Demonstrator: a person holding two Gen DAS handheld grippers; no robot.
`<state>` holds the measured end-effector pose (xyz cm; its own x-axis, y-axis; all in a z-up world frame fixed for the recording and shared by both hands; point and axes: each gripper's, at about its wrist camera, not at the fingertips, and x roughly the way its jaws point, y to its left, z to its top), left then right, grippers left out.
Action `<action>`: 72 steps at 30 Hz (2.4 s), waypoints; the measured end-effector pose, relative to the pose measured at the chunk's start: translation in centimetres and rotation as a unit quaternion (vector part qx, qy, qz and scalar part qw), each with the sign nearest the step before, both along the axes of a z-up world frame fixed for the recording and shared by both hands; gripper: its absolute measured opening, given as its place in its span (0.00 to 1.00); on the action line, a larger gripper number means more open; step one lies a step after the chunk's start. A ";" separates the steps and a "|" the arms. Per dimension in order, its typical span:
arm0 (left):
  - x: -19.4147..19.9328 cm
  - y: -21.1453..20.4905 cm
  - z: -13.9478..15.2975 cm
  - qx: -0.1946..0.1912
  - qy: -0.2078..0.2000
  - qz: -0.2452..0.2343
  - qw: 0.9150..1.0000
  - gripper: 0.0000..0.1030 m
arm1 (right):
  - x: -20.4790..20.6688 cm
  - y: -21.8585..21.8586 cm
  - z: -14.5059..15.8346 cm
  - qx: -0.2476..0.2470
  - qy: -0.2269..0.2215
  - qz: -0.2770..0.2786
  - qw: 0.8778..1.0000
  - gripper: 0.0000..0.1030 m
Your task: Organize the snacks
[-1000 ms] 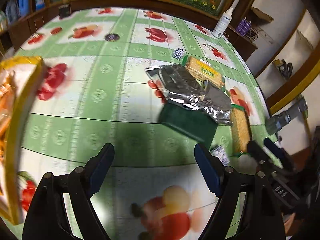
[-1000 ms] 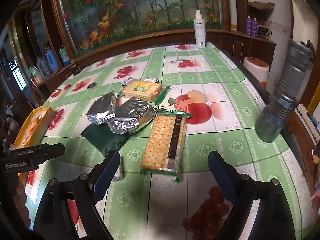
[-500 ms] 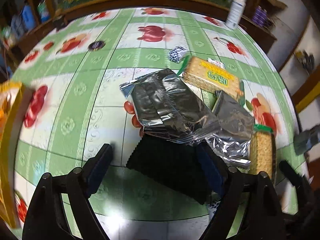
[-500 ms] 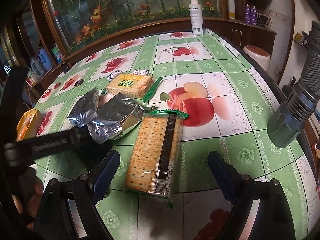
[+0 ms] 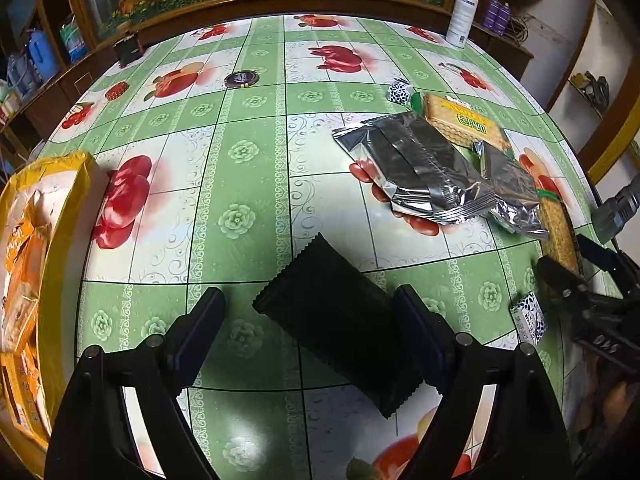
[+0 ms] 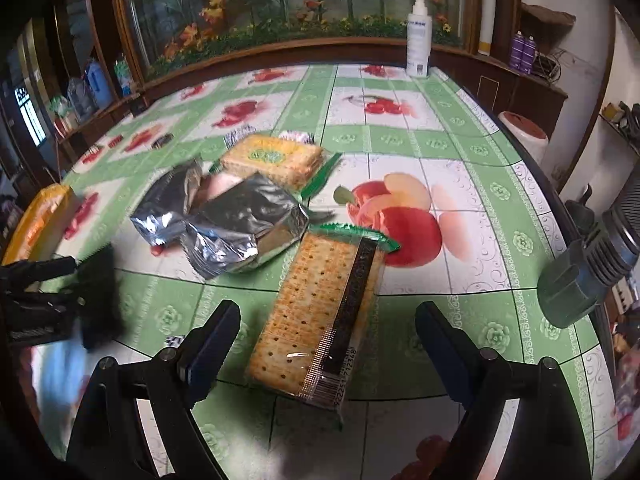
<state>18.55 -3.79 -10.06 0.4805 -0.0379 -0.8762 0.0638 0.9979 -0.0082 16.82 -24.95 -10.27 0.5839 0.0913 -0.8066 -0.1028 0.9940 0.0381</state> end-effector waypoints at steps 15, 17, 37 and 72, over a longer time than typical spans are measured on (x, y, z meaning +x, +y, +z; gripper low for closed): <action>-1.4 -1.3 0.0 0.017 -0.003 -0.004 1.000 0.51 | -0.8 0.1 0.0 -0.009 -0.008 -0.006 1.000 0.47; -2.4 -0.6 0.0 0.012 -0.010 -0.015 1.000 0.47 | -1.5 -0.2 0.2 0.004 -0.013 -0.006 1.000 0.47; -9.8 3.7 3.4 0.048 -0.035 -0.023 0.998 0.76 | -7.6 5.8 5.9 0.078 -0.065 0.074 0.992 0.46; -15.6 14.1 9.1 0.090 -0.162 0.092 0.978 0.00 | -12.4 16.3 10.8 0.085 -0.114 0.200 0.969 0.46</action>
<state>2.92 10.28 -0.98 0.7182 0.2166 -0.6612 -0.1473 0.9761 0.1597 4.42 -8.61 0.57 0.6359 0.4672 -0.6143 -0.5031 0.8545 0.1291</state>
